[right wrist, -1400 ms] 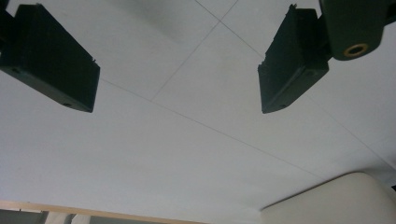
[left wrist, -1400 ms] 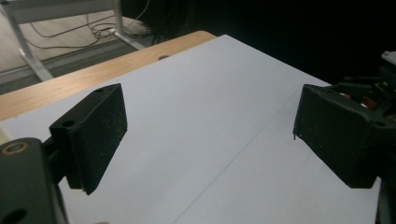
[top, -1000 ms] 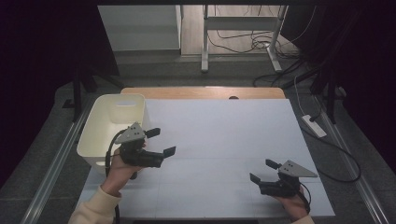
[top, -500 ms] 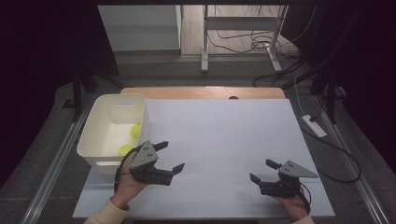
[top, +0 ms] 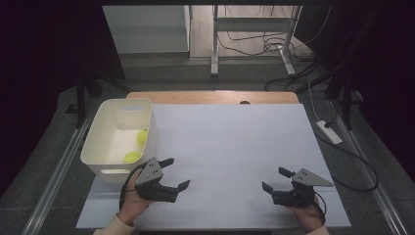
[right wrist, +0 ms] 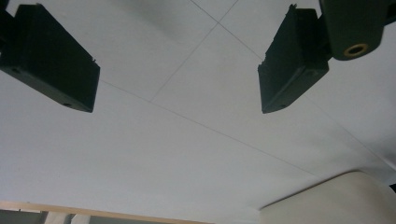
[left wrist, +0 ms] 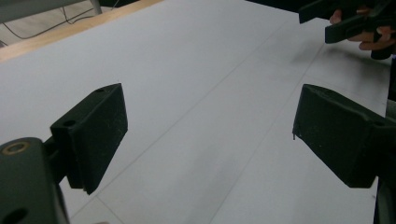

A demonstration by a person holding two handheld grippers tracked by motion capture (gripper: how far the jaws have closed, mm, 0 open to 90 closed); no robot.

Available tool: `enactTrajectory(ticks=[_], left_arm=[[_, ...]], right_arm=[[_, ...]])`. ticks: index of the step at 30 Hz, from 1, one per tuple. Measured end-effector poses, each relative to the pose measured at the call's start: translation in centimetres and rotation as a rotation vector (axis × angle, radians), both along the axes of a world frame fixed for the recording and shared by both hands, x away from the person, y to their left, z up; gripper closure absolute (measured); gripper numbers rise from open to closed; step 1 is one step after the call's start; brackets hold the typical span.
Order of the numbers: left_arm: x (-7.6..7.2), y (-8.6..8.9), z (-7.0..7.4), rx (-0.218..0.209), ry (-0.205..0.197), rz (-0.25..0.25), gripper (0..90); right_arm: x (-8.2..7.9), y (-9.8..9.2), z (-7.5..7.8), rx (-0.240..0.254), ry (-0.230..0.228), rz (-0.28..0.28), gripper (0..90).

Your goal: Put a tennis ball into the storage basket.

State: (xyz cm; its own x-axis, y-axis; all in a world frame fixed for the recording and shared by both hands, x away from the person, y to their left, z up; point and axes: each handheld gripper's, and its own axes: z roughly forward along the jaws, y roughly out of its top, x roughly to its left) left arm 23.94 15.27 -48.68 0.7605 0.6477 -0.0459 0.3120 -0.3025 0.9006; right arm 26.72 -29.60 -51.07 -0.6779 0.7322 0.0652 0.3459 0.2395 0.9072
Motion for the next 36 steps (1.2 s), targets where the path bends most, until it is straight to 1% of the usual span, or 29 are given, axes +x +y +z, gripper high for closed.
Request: enactTrajectory(ticks=[1, 3, 8, 9, 12, 16, 21, 27, 36], left_arm=[[-0.1, 0.2, -0.3, -0.002, 0.006, 0.001, 10.5], [-0.2, 0.6, -1.0, 0.011, 0.01, 0.012, 10.4], [-0.7, 1.4, -2.0, 0.012, 0.018, 0.035, 10.5], [-0.8, 1.7, -2.2, 0.013, 0.025, 0.041, 10.5], [-1.0, 2.0, -2.6, 0.017, 0.031, 0.047, 10.5], [-1.2, 2.7, -3.1, 0.013, 0.049, 0.058, 10.5], [-1.4, 3.1, -3.7, 0.008, 0.067, 0.057, 10.4], [-1.2, 3.2, -4.0, 0.003, 0.074, 0.068, 10.4], [-1.2, 3.2, -3.9, -0.002, 0.073, 0.075, 10.4]], right_arm=[[0.0, 0.0, 0.0, 0.0, 0.0, 0.001, 12.7], [0.0, 0.0, 0.0, 0.0, 0.0, 0.001, 12.7], [0.0, 0.0, -0.1, -0.003, 0.006, 0.006, 12.7], [0.0, 0.1, -0.1, -0.003, 0.006, 0.007, 12.7], [0.0, 0.1, -0.1, -0.002, 0.005, 0.011, 12.7], [-0.1, 0.1, -0.1, 0.0, 0.002, 0.018, 12.7], [-0.1, 0.2, -0.1, 0.002, -0.001, 0.033, 12.7], [-0.2, 0.2, -0.1, 0.0, 0.0, 0.047, 12.7], [-0.3, 0.2, -0.1, -0.004, -0.002, 0.048, 12.7]])
